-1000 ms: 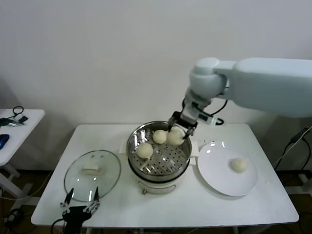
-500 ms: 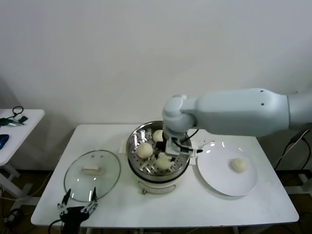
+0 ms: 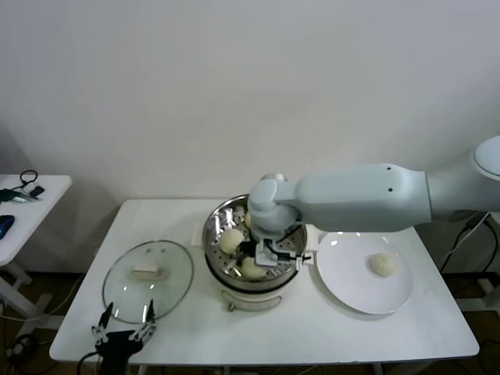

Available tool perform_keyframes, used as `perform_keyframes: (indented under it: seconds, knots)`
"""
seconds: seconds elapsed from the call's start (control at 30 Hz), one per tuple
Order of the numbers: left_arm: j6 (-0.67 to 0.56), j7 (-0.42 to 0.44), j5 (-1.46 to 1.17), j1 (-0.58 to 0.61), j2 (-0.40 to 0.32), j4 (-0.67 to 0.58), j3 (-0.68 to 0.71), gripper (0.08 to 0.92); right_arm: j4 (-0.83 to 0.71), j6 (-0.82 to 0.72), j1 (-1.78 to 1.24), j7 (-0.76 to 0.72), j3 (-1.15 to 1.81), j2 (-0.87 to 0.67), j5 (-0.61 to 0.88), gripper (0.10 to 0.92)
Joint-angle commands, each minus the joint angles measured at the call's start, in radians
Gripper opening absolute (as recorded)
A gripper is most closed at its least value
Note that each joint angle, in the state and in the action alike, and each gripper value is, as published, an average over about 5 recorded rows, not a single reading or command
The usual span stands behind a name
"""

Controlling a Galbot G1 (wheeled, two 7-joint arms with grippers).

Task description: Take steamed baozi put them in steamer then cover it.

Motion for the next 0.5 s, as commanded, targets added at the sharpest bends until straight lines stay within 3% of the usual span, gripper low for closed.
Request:
perform_keyframes:
  seconds: [0.03, 0.3, 0.5]
  knots:
    - [0.0, 0.0, 0.001, 0.001, 0.0, 0.001, 0.0, 0.823, -0.019, -0.007, 0.063, -0.073, 0.025, -0.047, 0.129, 0.81]
    - [-0.004, 0.0, 0.0, 0.001, -0.001, -0.002, 0.003, 0.823, -0.187, -0.098, 0.225, -0.188, -0.031, -0.236, 0.574, 0.823]
    - [-0.005, 0.001, 0.0, -0.001, 0.003, -0.006, 0.007, 0.823, -0.316, -0.241, 0.277, -0.186, -0.175, -0.421, 0.686, 0.823]
